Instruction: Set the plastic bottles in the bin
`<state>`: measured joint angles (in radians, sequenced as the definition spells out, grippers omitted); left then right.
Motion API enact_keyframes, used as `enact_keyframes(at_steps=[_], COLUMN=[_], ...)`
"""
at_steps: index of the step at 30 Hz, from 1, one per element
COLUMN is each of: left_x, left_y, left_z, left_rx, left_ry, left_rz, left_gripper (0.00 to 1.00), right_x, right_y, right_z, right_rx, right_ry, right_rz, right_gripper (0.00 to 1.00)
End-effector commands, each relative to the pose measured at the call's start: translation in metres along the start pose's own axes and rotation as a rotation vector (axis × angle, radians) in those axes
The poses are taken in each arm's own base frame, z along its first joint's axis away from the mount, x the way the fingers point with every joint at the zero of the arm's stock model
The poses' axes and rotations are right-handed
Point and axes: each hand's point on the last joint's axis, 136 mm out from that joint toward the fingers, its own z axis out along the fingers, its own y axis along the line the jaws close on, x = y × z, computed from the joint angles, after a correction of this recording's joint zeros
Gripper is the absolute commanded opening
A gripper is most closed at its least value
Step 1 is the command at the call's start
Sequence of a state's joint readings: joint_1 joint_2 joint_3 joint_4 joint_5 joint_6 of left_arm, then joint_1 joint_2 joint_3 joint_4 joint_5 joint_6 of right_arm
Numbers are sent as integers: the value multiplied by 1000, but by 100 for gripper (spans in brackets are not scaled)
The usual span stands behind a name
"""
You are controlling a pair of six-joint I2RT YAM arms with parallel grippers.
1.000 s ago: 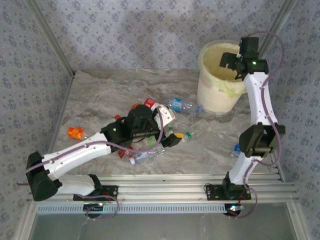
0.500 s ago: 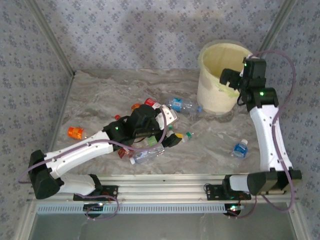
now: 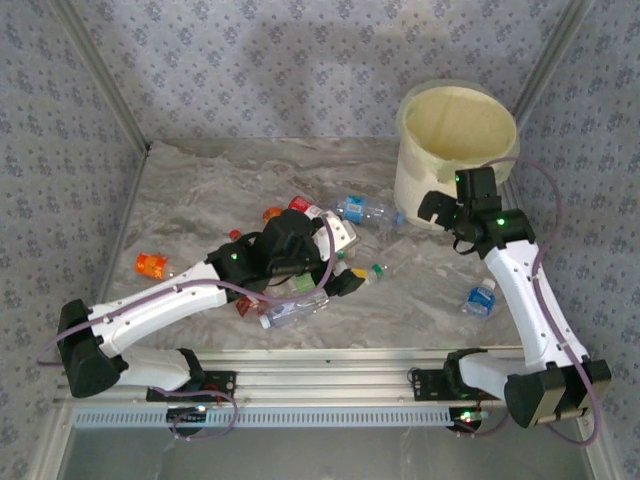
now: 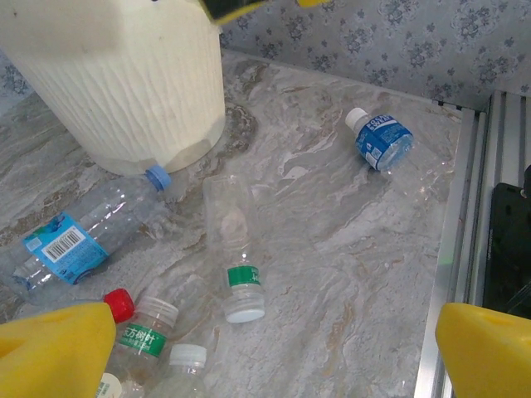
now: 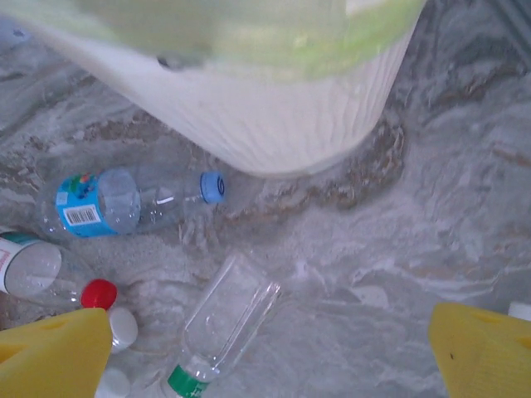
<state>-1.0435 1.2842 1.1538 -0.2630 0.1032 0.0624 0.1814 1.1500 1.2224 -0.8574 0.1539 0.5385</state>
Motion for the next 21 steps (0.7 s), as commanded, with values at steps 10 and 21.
enact_keyframes(at_steps=[10,21], left_x=[-14,-12], left_y=[-3,-3], left_z=[-1,0], left_rx=[4,2], left_ry=[-17,-8], left_rz=[-9,-10], left_gripper=[100,100], right_x=[63,93], right_y=[15,7], right_z=[40,69], right_rx=[-64,58], right_ry=[81,125], right_rz=[41,246], right_gripper=[100,96])
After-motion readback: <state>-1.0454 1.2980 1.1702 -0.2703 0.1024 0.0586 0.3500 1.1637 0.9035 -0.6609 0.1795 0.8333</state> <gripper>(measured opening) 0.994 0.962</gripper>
